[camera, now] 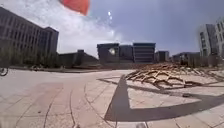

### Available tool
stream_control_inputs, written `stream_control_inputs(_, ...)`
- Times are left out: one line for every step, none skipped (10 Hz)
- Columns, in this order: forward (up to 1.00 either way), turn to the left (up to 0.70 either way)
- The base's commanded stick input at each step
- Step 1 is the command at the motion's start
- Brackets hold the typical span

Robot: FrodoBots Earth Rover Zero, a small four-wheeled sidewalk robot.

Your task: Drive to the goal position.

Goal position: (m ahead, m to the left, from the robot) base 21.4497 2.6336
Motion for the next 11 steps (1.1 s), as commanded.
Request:
stream_control_inputs(0.45,0.03)
stream_control_inputs(0.45,0.03)
stream_control_inputs(0.45,0.03)
stream_control_inputs(0.45,0.03)
stream_control_inputs(0.45,0.03)
stream_control_inputs(0.45,0.03)
stream_control_inputs(0.45,0.03)
stream_control_inputs(0.45,0.03)
stream_control_inputs(0.45,0.03)
stream_control_inputs(0.45,0.03)
stream_control_inputs(0.45,0.03)
